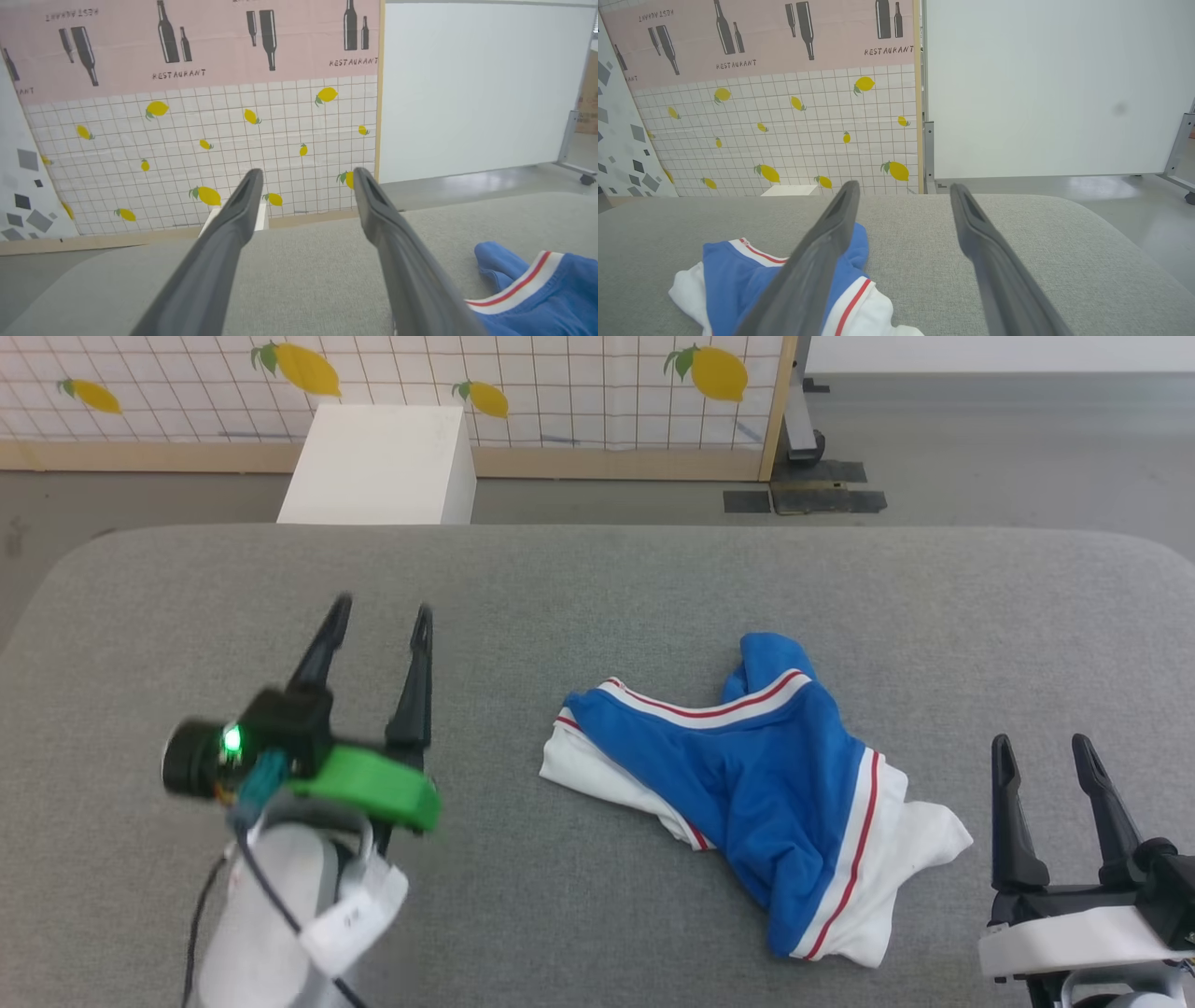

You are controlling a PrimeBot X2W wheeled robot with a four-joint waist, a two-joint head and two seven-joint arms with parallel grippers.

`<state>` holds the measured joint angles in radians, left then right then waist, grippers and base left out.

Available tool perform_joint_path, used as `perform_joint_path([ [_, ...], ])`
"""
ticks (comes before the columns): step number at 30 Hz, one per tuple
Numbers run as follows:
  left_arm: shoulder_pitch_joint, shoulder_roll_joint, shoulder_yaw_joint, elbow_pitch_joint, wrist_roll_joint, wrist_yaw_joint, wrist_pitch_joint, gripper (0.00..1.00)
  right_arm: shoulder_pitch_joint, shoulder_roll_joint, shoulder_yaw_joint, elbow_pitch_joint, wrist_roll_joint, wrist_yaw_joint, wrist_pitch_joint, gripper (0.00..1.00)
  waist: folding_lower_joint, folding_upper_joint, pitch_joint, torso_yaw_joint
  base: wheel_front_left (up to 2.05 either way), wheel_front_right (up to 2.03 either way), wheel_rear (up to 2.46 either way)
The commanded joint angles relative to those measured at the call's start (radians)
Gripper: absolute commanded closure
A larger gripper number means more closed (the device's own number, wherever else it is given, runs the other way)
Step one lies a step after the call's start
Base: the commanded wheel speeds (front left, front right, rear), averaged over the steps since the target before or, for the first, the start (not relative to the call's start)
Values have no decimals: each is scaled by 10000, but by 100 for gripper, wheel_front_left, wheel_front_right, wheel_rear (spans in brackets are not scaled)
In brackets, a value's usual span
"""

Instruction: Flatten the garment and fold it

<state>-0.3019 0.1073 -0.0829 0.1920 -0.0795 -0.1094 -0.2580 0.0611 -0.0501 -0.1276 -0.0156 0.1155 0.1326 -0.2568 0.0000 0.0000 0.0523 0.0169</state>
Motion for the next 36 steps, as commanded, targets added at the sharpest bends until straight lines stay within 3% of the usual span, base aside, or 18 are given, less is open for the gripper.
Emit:
perform_joint_path([
  [1,-536,189,-176,420,20,-102,-18,0,-100,-1,-21,-24,13,-19,-49,0,0,0,96,-51,0,0,0],
  [6,-2469,693,-1402,2003,-1001,-203,1546,0,-178,-1,-23,-2,41,-19,-49,0,0,0,342,-173,0,0,0],
  [13,-4609,1712,-4678,3445,-3889,-210,4666,0,-483,-1,50,12,71,-19,-49,0,0,0,748,-456,0,0,0],
  [17,-5438,2309,-6704,3552,-5508,-211,6736,0,-644,-1,119,18,118,-19,-49,0,0,0,965,-677,0,0,0],
  [24,-6566,3125,-9667,3456,-7157,-212,9425,0,-1080,-1,205,-56,170,-19,-49,0,0,0,1625,-1111,0,0,0],
  [32,-7025,3276,-11402,3697,-8106,-212,10106,0,-1432,-1,285,-20,364,-19,-49,0,0,0,2155,-1641,0,0,0],
  [36,-6902,3415,-11856,3601,-8088,-212,10472,0,-1504,-1,288,14,425,-19,-49,0,0,0,2245,-1772,0,0,0],
])
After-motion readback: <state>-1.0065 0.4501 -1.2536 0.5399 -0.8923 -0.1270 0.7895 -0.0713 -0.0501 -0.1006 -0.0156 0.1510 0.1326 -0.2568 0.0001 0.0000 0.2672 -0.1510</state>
